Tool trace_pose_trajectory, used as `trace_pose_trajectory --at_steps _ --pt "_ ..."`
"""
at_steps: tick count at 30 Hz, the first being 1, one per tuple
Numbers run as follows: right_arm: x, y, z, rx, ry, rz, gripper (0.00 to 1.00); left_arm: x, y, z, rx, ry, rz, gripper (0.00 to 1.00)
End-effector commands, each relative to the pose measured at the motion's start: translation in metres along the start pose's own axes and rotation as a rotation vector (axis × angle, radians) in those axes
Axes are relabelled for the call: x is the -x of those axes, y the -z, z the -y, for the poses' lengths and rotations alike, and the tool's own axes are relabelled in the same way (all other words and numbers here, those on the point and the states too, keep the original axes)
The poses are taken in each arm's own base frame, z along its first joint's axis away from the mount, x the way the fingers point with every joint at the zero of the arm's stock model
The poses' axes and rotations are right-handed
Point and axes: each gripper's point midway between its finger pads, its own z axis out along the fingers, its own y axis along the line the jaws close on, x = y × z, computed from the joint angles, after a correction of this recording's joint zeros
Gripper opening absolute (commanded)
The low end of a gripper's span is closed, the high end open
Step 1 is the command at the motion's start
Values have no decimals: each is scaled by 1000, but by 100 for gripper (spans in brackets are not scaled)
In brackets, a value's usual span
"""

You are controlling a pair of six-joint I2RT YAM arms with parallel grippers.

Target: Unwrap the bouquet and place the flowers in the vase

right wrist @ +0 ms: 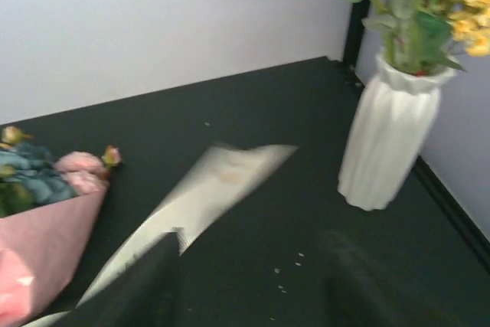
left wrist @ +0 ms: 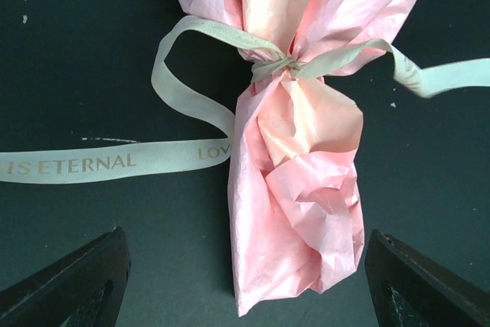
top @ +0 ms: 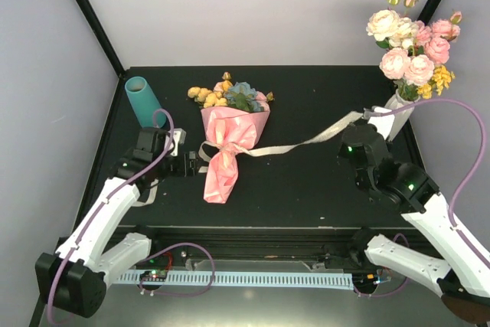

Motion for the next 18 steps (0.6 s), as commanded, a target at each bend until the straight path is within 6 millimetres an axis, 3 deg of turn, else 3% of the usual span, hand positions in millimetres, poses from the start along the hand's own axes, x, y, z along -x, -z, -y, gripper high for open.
trace_pose_trajectory --at_steps 1,4,9,11,13,18 --pt "-15 2 41 -173 -2 -2 80 7 -8 7 -26 -8 -1 86" --pt "-23 -1 27 -103 30 -39 90 8 -18 10 -28 -38 -11 85" --pt "-32 -2 -25 185 97 -87 95 15 -31 14 -42 -162 51 84" --pt "-32 2 -47 305 104 -87 95 15 -40 8 -13 -144 43 82" --pt "-32 3 -63 380 96 -86 95 7 -53 0 14 -109 -25 80" --pt "-45 -2 -76 414 92 -146 96 -22 -84 14 -74 -66 -156 77"
